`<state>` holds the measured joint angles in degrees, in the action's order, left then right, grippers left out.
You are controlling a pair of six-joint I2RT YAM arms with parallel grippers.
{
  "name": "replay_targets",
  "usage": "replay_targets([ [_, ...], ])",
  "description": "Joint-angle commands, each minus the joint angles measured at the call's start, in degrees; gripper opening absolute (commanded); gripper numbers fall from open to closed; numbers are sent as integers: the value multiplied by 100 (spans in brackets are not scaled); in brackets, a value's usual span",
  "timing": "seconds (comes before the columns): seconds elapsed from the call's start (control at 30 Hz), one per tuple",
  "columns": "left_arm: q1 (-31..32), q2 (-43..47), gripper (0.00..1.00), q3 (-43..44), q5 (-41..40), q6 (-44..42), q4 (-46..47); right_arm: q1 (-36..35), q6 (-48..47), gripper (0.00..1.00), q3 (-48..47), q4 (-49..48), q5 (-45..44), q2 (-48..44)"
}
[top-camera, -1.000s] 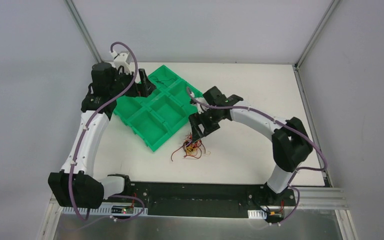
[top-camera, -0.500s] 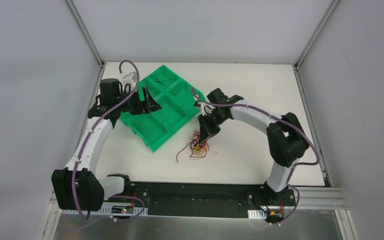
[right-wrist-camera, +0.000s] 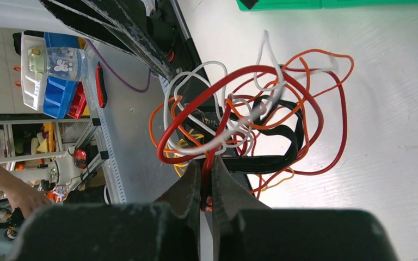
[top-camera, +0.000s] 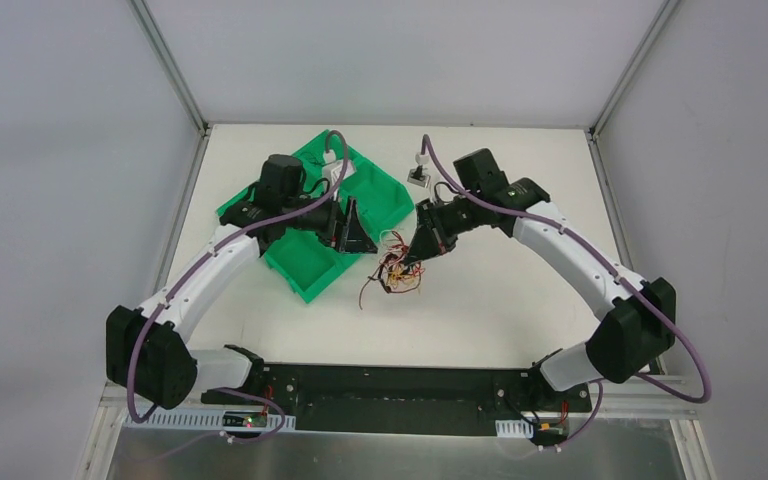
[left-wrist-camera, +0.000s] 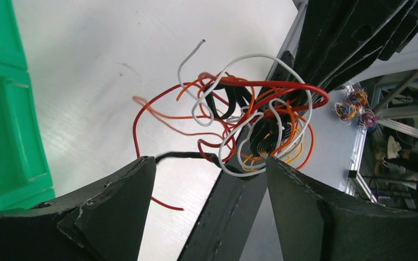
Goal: Untangle the cables
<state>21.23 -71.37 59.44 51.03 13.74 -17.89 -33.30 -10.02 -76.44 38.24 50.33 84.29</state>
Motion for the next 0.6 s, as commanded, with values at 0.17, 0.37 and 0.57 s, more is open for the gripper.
replay_targets([
  [0.17,558,-422,74,331,19,280,523,-80,-524,0,-66,613,359,-510],
  [0.37,559,-512,74,249,-122,550,1090,-156,-576,0,-69,767,461,-597],
  [0.57,638,-739,77,122,170,1041,1683,-272,-751,0,-176,949,434,-605],
])
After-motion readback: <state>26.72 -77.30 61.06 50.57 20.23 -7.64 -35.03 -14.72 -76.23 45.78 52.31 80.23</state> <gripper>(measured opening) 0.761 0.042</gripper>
